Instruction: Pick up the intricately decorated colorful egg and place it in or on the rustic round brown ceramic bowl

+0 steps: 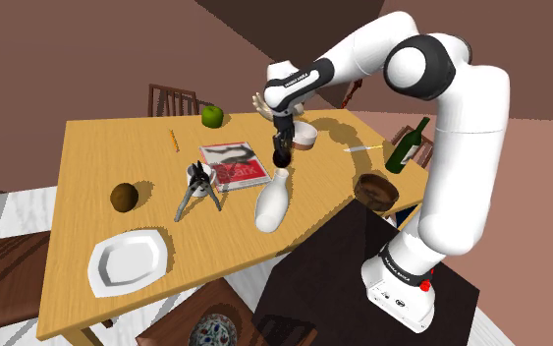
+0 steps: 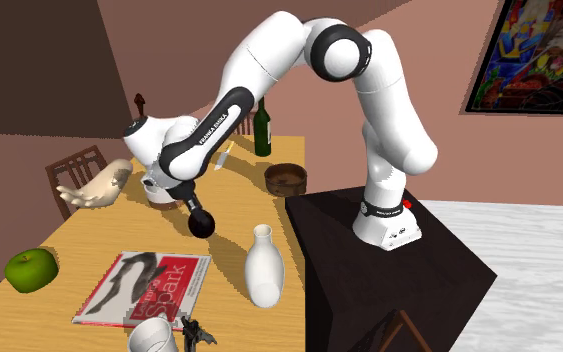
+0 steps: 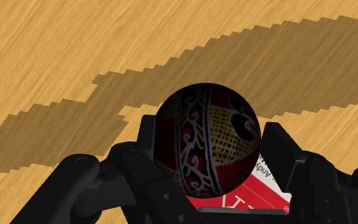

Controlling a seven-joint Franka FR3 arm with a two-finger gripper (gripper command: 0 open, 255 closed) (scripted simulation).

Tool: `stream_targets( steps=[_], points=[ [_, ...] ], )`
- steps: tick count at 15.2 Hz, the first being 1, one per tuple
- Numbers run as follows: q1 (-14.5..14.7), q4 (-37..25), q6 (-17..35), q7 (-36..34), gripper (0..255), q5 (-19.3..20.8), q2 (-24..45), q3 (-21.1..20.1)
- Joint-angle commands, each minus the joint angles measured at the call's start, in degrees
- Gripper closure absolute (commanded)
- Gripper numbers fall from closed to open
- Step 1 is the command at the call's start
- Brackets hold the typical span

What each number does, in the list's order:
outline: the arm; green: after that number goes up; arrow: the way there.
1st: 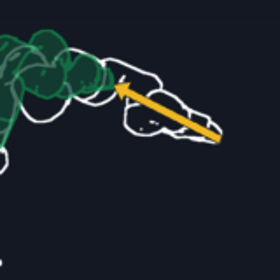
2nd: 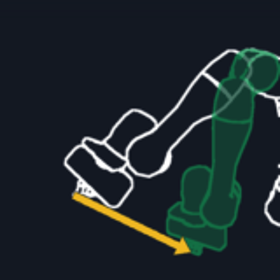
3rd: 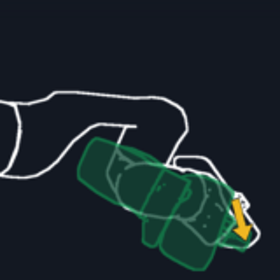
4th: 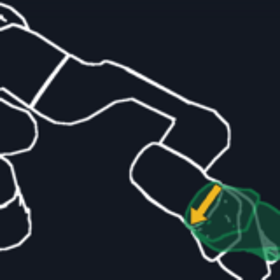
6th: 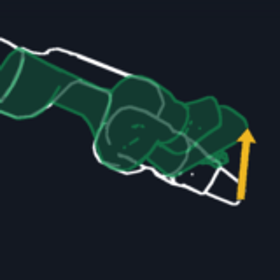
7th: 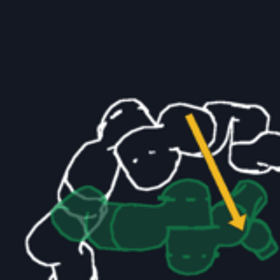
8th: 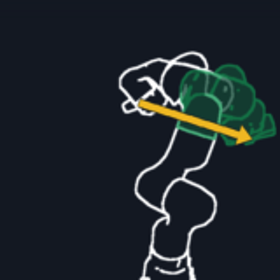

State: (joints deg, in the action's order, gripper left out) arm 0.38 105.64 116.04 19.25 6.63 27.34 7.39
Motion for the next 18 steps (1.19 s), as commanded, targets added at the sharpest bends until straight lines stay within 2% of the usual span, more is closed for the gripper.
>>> stream_targets(
  steps=[1, 10, 18],
  points=[
    [0.0, -0.3, -1.2, 0.2, 255, 0.1, -1.0, 0.1],
    [0.2, -1.9, -6.6, 0.7, 255, 0.2, -4.8, 0.2],
    [-3.8, 13.8, -0.8, 6.2, 255, 3.7, -15.8, 3.9]
  ],
)
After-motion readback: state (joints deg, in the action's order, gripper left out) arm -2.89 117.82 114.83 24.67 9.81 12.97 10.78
